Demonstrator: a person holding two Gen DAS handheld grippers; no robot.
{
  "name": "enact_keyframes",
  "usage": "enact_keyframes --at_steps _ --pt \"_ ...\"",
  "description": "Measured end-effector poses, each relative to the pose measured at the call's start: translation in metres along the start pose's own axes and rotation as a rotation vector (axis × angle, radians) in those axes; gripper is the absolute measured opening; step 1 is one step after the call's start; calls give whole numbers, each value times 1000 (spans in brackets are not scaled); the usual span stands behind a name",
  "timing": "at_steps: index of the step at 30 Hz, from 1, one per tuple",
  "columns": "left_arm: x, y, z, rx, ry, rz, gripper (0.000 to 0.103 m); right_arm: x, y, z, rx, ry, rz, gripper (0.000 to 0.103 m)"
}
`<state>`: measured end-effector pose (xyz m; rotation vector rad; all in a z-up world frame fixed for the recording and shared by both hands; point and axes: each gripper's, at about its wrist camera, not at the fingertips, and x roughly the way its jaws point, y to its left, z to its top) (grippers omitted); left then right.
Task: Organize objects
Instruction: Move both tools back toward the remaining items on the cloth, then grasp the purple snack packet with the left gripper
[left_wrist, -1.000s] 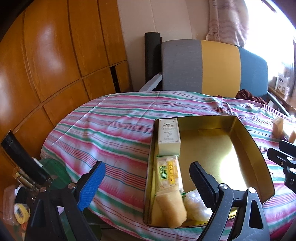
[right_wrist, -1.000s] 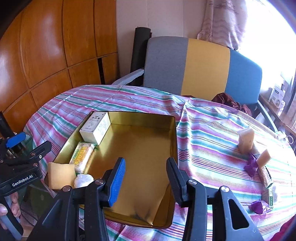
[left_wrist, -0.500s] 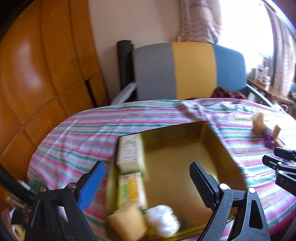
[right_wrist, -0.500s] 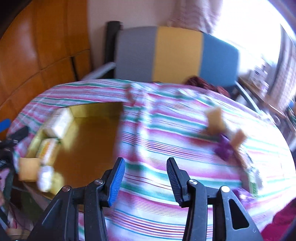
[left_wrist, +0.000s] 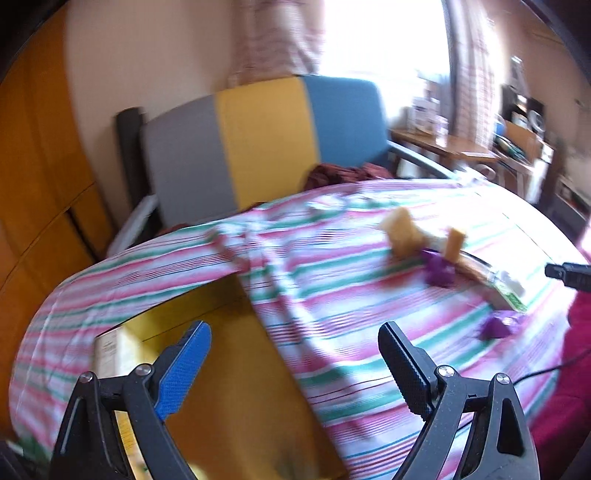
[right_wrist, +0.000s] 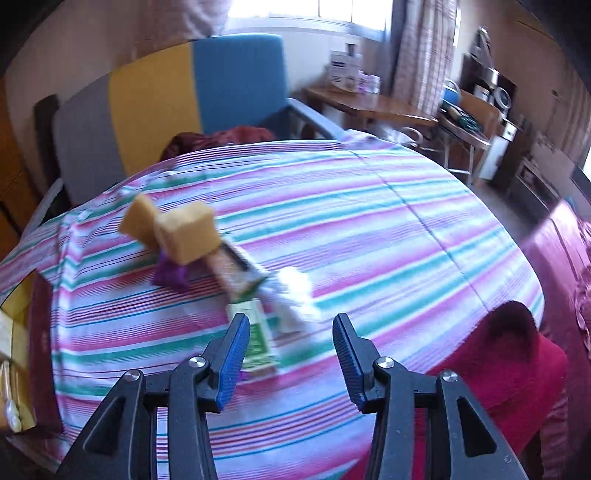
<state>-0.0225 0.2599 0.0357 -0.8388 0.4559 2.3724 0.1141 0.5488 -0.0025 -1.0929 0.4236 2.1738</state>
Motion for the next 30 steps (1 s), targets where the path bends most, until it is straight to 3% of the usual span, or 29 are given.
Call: enact_keyframes --at_steps 6,11,14,18,21,23,30 --pt "25 -81 8 153 27 -154 87 17 -24 -2 92 62 62 48" --pt "49 -134 9 242 90 -335 82 31 -35 -6 167 114 133 48" --pt "68 -154 13 226 157 -420 82 36 -44 -8 219 139 177 48" --pt "95 -167 21 99 281 -509 81 40 -43 -8 220 153 213 48" --pt "125 -174 30 -48 418 -549 79 42 -42 -8 220 159 229 48" --pt "138 -179 32 -99 466 -560 77 41 -45 -9 230 157 238 48" --pt "148 -207 17 0 514 -482 66 44 -48 -9 253 158 260 48"
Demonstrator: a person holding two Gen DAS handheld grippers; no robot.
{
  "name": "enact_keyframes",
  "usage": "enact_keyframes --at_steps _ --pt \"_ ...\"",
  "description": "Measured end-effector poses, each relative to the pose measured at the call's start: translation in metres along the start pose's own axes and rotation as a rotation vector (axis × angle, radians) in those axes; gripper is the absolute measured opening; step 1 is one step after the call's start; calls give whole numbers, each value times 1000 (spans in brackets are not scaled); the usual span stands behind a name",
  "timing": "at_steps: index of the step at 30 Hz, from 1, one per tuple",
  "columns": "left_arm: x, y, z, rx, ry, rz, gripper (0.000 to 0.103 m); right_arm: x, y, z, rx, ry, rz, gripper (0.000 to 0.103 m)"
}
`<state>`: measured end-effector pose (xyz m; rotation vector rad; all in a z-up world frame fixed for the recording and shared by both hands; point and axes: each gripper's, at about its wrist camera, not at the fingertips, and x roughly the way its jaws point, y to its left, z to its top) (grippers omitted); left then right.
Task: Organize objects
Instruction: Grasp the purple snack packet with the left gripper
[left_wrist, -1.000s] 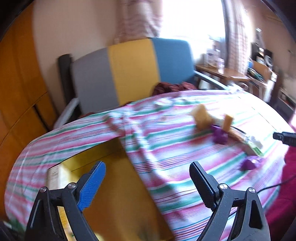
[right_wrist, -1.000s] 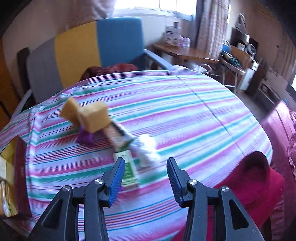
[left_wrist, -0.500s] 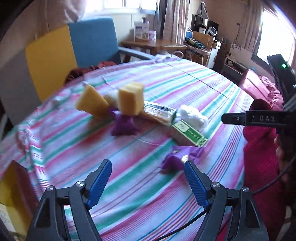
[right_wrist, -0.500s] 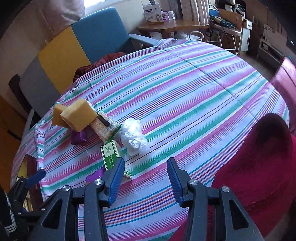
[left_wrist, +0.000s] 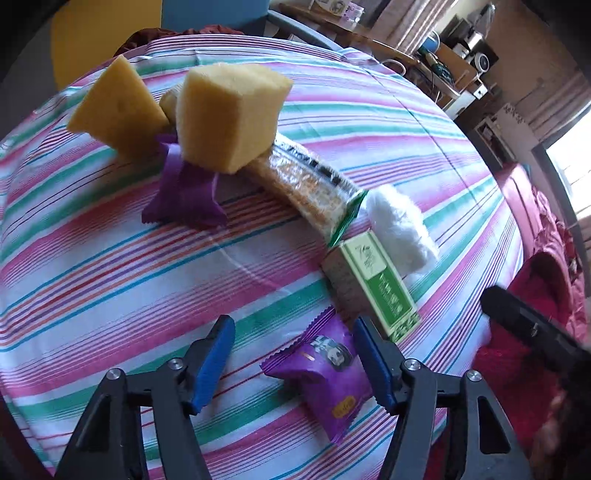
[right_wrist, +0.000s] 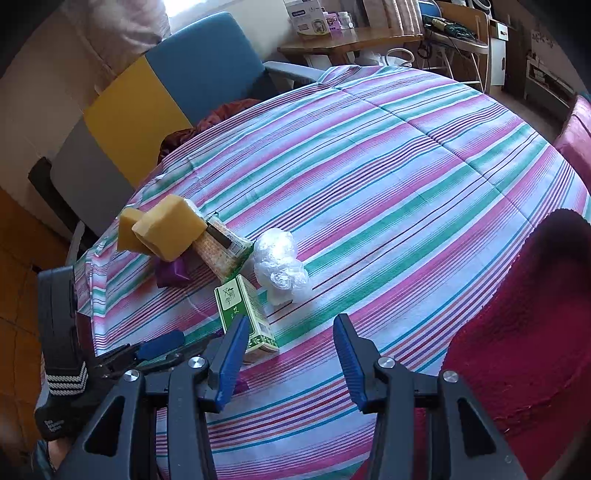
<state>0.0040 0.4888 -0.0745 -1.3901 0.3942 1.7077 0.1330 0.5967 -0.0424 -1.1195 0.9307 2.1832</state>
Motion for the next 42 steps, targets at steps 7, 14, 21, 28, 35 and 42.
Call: enact_keyframes --at_steps 7,14,21,28,35,42 --pt "-20 10 -37 92 -25 52 64 1 0 0 5 3 2 48" --pt "-39 22 -48 12 -56 -9 70 1 -1 -1 11 3 -6 48" --pt "-49 17 -61 -30 -61 10 70 2 -1 -1 13 2 -1 48" --pt "-35 19 -55 -42 -14 27 69 1 -2 -2 16 1 1 48" --pt "-24 12 -59 61 -58 112 57 4 5 -4 -15 17 -30 48" --pt "-38 40 -75 58 -104 95 52 21 43 -7 -163 96 -49 48"
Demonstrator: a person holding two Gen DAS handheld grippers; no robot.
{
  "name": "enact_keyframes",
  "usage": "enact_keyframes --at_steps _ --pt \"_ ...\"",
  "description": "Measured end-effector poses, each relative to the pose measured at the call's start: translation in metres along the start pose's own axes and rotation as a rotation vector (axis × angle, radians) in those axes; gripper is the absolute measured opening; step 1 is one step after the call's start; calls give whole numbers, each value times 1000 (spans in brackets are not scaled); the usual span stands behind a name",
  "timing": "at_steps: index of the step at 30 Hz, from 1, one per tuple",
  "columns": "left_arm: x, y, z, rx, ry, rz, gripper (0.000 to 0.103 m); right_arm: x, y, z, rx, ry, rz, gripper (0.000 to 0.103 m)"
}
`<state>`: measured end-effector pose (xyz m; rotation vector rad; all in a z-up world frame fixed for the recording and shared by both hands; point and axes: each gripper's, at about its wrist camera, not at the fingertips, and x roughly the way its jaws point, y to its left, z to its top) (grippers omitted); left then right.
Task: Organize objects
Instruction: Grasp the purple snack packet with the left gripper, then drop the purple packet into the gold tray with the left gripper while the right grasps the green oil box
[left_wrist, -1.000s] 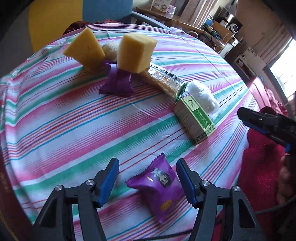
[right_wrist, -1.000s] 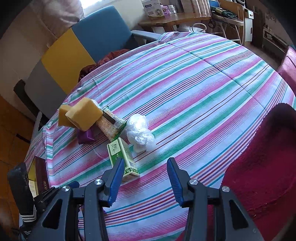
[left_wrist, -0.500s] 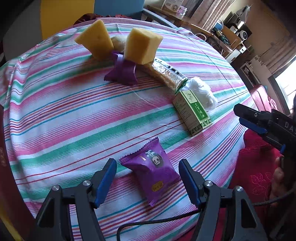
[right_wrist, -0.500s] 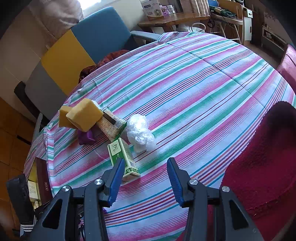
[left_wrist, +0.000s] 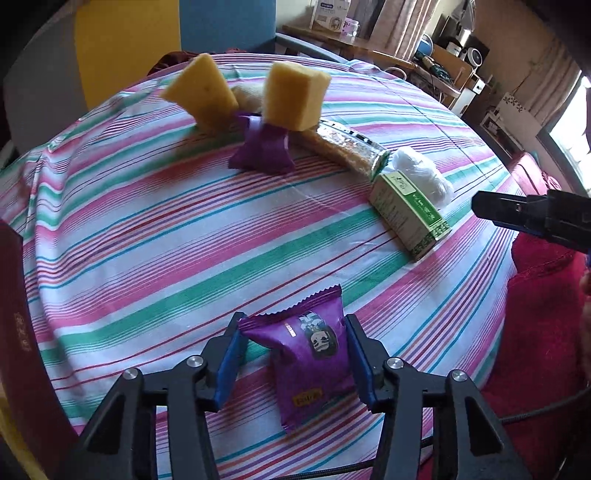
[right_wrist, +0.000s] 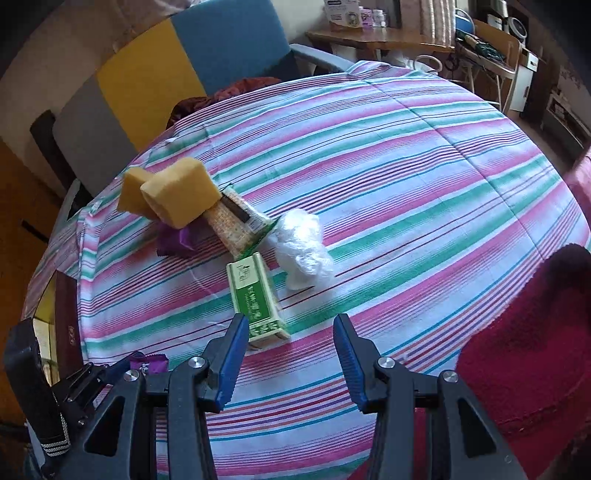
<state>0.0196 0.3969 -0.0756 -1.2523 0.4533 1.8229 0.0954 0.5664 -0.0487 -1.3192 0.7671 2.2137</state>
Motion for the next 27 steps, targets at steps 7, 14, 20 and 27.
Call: enact_keyframes --at_steps 7,14,20,27 --pt "0 8 -9 -1 -26 -5 52 41 32 19 -59 83 -67 48" --pt "1 11 -12 -12 -81 -19 52 71 31 20 -36 118 -154 30" --pt "-17 14 -21 -25 -120 -16 50 75 35 17 -55 129 -147 30" --pt "-75 47 -27 -64 -222 4 49 77 39 13 -72 133 -155 31"
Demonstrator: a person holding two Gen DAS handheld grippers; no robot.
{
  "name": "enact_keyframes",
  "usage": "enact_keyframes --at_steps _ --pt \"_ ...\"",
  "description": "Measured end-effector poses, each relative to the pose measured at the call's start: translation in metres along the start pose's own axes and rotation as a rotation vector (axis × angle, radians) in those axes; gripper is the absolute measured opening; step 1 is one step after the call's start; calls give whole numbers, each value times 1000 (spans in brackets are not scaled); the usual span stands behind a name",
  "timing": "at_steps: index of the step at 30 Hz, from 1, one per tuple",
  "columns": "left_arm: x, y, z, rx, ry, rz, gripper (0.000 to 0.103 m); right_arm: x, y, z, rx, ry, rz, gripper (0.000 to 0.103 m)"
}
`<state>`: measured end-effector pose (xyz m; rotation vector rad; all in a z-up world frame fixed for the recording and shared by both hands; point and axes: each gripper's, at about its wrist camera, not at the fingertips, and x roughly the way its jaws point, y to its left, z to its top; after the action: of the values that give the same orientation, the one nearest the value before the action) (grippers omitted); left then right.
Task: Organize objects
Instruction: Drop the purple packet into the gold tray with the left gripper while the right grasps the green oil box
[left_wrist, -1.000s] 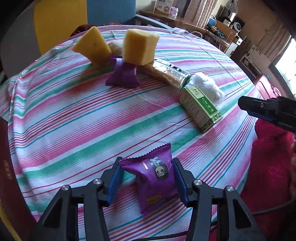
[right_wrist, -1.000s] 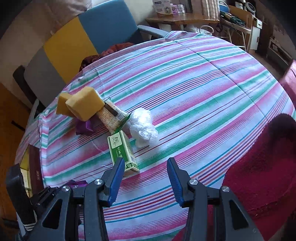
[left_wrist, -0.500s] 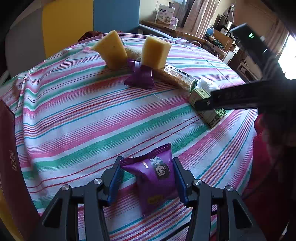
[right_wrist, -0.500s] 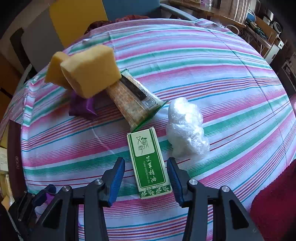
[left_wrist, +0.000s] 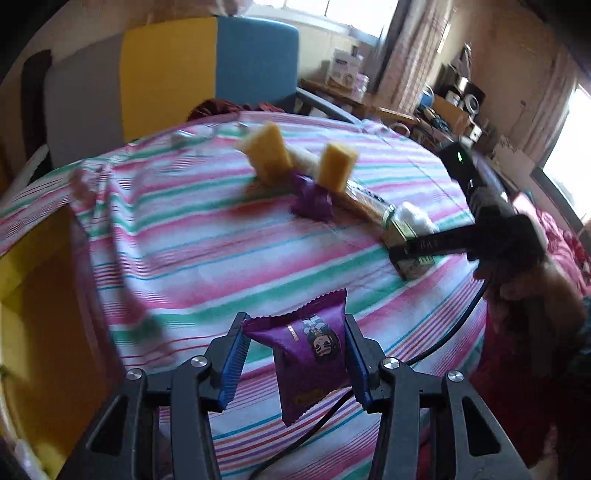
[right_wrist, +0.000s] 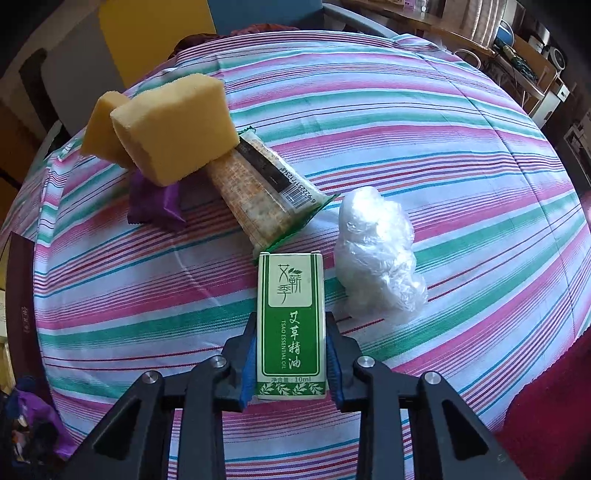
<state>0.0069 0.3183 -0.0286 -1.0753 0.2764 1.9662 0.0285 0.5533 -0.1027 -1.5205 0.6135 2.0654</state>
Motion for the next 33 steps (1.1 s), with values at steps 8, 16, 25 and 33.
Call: enact_keyframes --at_steps 8,16,25,33 --pt "-65 124 5 -228 -46 139 49 1 6 -3 -35 0 -12 30" --pt "-67 262 2 -451 27 328 49 2 8 -4 -48 1 -2 30" --pt "-26 308 12 -443 86 454 49 3 1 -1 -69 3 9 31" --pt "-9 319 19 -389 129 522 51 4 -6 3 -83 4 14 31"
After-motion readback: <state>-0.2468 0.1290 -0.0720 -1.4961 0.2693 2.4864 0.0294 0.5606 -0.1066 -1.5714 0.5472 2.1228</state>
